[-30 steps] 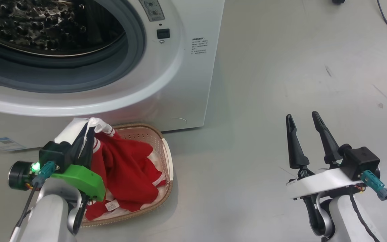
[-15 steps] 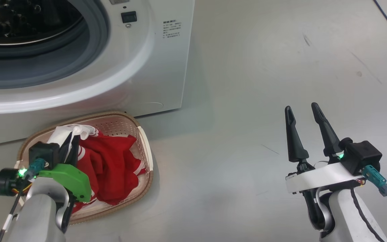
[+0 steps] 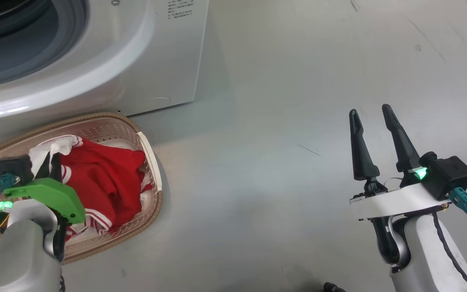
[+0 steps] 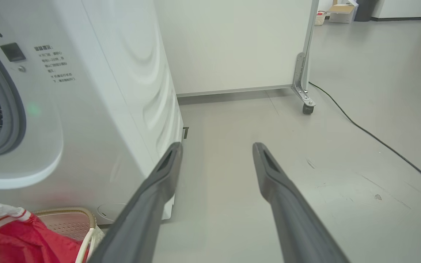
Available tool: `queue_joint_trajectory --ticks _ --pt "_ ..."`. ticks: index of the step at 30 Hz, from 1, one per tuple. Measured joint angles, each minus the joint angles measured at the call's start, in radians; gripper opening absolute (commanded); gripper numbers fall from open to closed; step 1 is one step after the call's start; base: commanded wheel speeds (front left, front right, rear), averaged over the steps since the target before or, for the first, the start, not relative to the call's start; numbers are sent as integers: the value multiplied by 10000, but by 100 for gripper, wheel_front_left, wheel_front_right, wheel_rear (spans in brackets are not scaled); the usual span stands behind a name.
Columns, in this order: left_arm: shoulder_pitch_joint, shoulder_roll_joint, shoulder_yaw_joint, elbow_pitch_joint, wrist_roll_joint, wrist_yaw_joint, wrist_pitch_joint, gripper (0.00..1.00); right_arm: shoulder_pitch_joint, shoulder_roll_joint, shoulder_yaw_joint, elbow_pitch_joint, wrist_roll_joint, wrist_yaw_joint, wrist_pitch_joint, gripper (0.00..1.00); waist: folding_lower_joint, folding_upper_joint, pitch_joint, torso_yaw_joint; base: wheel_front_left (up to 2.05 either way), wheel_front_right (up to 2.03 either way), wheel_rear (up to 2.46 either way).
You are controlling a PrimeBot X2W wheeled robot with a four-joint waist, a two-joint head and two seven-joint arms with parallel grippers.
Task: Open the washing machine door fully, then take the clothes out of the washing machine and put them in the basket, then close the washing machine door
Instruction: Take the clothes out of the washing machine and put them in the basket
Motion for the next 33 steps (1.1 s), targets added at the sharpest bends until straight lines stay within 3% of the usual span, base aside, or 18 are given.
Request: queue_joint_trajectory --ticks 11,12,13,14,23,33 --pt "-417 -155 959 1657 -859 397 140 0 -146 8 -188 -61 -211 -2 0 100 0 0 479 -127 0 0 0" --pt "-426 -159 963 1804 -932 397 249 15 -146 10 -188 -61 -228 -2 0 100 0 0 482 -117 0 0 0" --pt "-430 -176 961 1921 -938 397 263 49 -146 8 -190 -61 -255 -2 0 100 0 0 483 -106 0 0 0" --pt "-438 -188 961 1981 -938 433 238 100 -146 10 -190 -61 -265 -2 0 100 0 0 482 -95 0 0 0" --pt "-924 -259 677 2529 -934 336 -2 100 -148 12 -311 -23 -326 -2 0 100 0 0 311 106 0 0 0" --pt "-1081 -514 -305 2600 -203 -207 -1057 100 -193 10 -420 219 -328 0 0 100 0 0 -321 526 0 0 0"
